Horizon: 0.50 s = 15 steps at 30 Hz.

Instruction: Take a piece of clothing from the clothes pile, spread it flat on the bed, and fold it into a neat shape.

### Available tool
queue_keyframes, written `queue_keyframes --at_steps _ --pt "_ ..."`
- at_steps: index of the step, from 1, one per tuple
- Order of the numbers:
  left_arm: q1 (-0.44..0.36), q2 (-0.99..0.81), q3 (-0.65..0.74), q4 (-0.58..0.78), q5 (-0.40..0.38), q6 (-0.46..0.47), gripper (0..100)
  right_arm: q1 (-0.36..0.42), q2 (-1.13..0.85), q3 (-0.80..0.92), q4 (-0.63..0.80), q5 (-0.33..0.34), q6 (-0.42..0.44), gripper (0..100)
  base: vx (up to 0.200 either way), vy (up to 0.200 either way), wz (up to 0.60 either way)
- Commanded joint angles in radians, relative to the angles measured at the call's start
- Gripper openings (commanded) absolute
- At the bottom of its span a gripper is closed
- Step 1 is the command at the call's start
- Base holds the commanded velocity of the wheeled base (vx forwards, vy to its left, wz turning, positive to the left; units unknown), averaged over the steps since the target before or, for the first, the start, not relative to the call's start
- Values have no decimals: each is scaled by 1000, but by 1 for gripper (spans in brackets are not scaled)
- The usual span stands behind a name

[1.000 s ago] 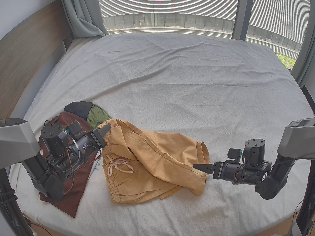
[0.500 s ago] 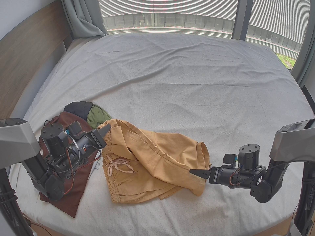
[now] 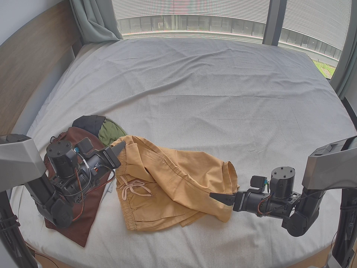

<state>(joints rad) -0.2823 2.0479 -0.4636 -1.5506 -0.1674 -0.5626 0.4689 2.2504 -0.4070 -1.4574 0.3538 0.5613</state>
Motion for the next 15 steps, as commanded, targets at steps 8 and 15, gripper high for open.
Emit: queue_keyframes --at_steps 8,15 --pt "-1 8 -1 0 0 0 0 2 40 65 -83 10 -11 100 0 0 0" --pt "0 6 -1 0 -1 0 0 10 64 56 -84 13 -6 100 0 0 0"
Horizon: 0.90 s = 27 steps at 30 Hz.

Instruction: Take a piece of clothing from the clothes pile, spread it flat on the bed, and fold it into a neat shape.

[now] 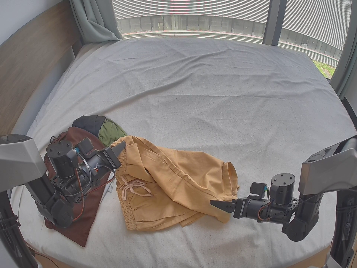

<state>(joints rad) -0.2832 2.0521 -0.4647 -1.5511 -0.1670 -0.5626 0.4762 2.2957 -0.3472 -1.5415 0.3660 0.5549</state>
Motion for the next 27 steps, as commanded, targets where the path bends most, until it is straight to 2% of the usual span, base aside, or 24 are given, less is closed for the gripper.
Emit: queue_keyframes --at_steps 1,2,17,27 --pt "1 2 0 0 0 0 0 4 19 -4 0 1 0 100 0 0 0" --pt "1 2 0 0 -2 0 0 4 19 -7 0 1 0 0 0 0 0" --pt "10 17 -5 0 0 0 0 -37 -62 -4 0 8 -3 0 0 0 0" --pt "15 19 -6 0 0 0 0 -87 -144 63 0 197 -1 0 0 0 0"
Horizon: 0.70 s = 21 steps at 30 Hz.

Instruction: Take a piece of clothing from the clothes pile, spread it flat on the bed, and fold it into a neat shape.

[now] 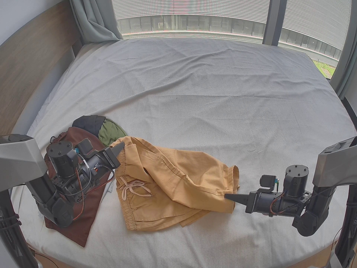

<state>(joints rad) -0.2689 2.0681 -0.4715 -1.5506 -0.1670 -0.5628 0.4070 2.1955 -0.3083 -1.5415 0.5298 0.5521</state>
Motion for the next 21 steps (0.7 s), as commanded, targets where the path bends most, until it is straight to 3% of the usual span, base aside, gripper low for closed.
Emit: queue_keyframes --at_steps 1,10,11,15,21 --pt "0 3 1 0 0 0 0 -17 -40 23 0 42 2 0 0 0 0" --pt "0 3 2 0 0 0 0 -16 36 -18 -2 45 -14 0 0 0 0" --pt "0 1 2 0 0 0 0 -16 47 -20 -3 44 -28 100 0 0 0" --pt "0 0 1 0 0 0 0 -10 101 -51 -5 41 -78 100 0 0 0" --pt "-1 1 2 0 0 0 0 -5 133 -72 -5 41 -81 100 0 0 0"
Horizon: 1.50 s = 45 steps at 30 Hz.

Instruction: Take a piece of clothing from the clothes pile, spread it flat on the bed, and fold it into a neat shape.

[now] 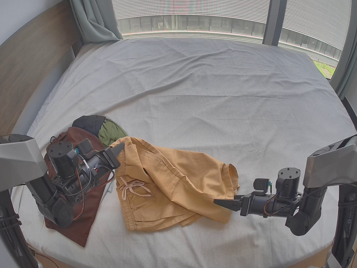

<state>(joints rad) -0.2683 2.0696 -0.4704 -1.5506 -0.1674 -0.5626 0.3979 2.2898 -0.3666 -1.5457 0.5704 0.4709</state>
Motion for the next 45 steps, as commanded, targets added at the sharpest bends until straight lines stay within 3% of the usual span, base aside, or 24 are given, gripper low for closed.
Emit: queue_keyframes --at_steps 1,29,30,45 --pt "-2 0 1 0 0 0 0 4 39 -18 -1 0 0 100 0 0 0" --pt "0 -3 -1 0 0 0 0 61 62 -69 -4 -3 3 100 0 0 0" --pt "0 -3 -1 0 0 0 0 61 62 -71 -4 -3 3 0 0 0 0" --pt "0 -6 -5 0 -6 -3 0 50 39 -75 -4 -3 3 0 0 0 0"
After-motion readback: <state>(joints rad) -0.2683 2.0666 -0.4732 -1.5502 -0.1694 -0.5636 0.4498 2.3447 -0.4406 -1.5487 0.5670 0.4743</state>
